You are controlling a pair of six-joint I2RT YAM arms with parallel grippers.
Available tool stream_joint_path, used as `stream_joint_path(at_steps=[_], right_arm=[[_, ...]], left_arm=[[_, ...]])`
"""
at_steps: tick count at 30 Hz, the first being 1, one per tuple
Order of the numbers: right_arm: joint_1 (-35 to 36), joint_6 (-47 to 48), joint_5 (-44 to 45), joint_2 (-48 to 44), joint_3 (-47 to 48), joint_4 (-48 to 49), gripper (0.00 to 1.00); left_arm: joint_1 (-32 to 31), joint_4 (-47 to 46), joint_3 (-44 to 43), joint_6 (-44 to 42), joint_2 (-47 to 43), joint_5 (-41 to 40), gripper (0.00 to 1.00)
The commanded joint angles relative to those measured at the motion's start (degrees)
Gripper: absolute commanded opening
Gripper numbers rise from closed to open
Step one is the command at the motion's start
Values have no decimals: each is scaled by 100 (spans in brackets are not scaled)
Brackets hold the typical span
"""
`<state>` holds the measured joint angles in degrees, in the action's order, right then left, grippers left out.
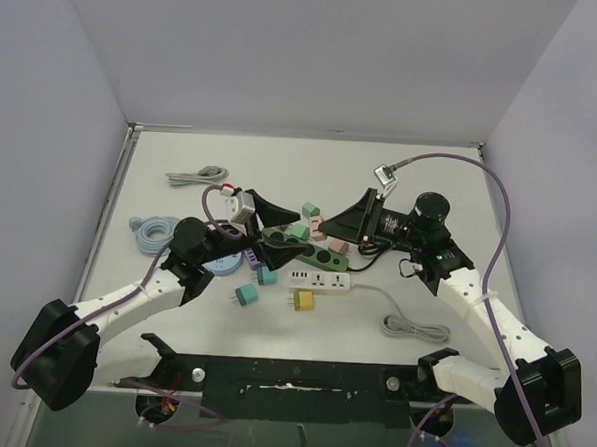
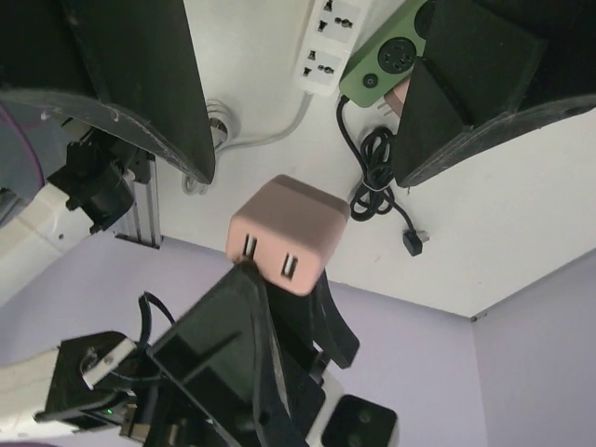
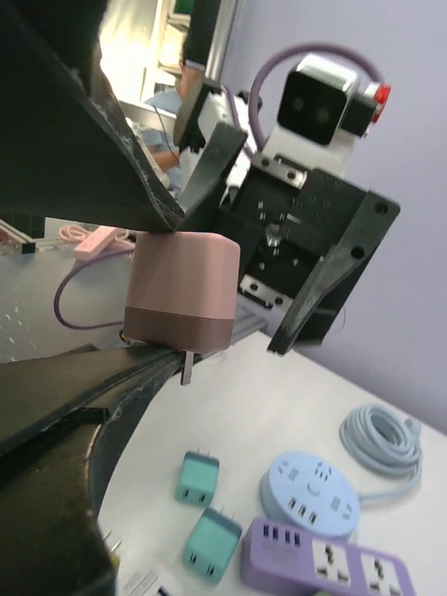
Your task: Insert the plug
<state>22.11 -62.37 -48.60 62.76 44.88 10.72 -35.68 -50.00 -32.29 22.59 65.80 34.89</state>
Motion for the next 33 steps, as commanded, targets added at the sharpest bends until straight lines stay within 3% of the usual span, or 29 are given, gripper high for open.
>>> stream_joint_path(at_steps=[1,5,10,20,22,26,29,33], right_arm=[[-1,-1323,-573,-145,21,1721,48],[56,-1662,-560,-156,-127,2059,49],[146,-1745,-488,-127,-134,2109,49],[356,-1625,-345,8,-135,2002,52],[327,-1205,-252,2,17,1415,60],[287,1248,908,12,1123,-1852,81],[303,2126,1880,147,1591,-3039,83],[564,2571,2434,480,1960,-3553,76]], left_arm=[[-59,-1531,-140,-740,86,674,76],[-171,-2348,-287,-531,405,874,76],[-377,-2281,-493,-706,578,964,71],[-542,-1819,-515,-1128,534,377,31],[-568,-1431,-515,-1303,429,5,27],[-580,218,-515,-1752,175,-936,25],[-589,1249,-515,-1915,44,-1587,25],[-615,1915,-585,-2106,6,-1866,25]])
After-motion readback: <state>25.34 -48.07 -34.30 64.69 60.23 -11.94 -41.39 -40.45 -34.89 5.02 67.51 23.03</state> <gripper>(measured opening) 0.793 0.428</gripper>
